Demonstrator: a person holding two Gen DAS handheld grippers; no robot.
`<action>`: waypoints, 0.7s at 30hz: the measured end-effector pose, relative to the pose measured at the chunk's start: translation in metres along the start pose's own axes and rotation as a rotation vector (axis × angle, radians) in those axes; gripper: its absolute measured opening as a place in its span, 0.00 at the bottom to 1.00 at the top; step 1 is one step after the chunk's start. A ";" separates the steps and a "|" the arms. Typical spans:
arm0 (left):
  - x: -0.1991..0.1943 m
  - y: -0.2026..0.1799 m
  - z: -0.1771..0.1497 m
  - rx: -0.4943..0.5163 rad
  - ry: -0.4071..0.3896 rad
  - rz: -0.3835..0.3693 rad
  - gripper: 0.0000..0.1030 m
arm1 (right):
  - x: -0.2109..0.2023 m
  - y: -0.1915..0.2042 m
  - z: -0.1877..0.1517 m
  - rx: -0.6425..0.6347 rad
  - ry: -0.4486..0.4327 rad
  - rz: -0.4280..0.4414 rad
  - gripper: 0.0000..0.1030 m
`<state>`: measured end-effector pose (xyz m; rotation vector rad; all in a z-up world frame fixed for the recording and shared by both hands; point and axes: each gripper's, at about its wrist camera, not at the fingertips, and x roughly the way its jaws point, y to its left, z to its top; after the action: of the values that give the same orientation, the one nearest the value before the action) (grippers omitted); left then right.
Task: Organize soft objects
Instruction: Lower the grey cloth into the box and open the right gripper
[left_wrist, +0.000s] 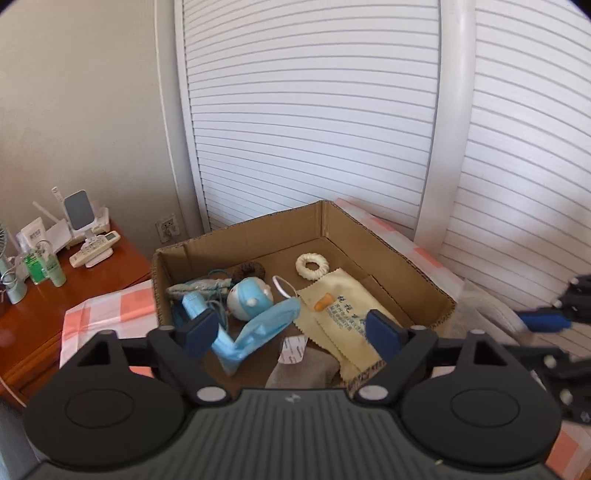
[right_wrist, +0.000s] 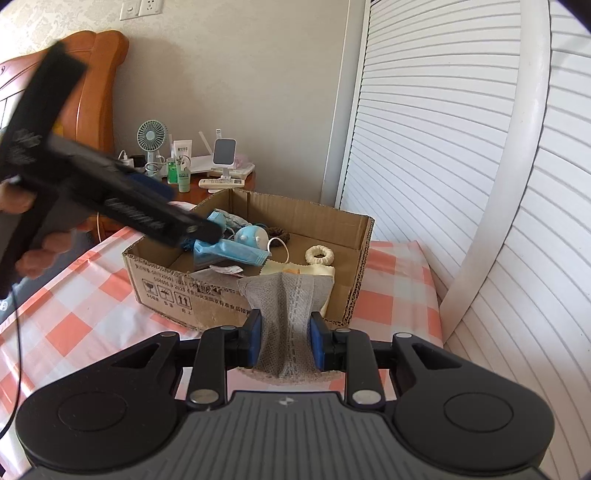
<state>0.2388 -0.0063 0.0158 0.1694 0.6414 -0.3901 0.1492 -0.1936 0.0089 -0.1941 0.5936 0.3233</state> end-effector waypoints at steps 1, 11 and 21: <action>-0.007 0.000 -0.004 0.003 -0.009 0.012 0.92 | 0.002 -0.001 0.003 0.004 0.000 0.000 0.30; -0.062 -0.007 -0.043 -0.056 -0.024 0.029 0.99 | 0.042 -0.011 0.046 0.020 0.005 -0.007 0.30; -0.076 -0.012 -0.069 -0.093 -0.011 0.128 0.99 | 0.115 -0.020 0.095 0.042 0.067 -0.006 0.30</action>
<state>0.1407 0.0244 0.0074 0.1193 0.6327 -0.2370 0.2951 -0.1592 0.0214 -0.1664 0.6657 0.2992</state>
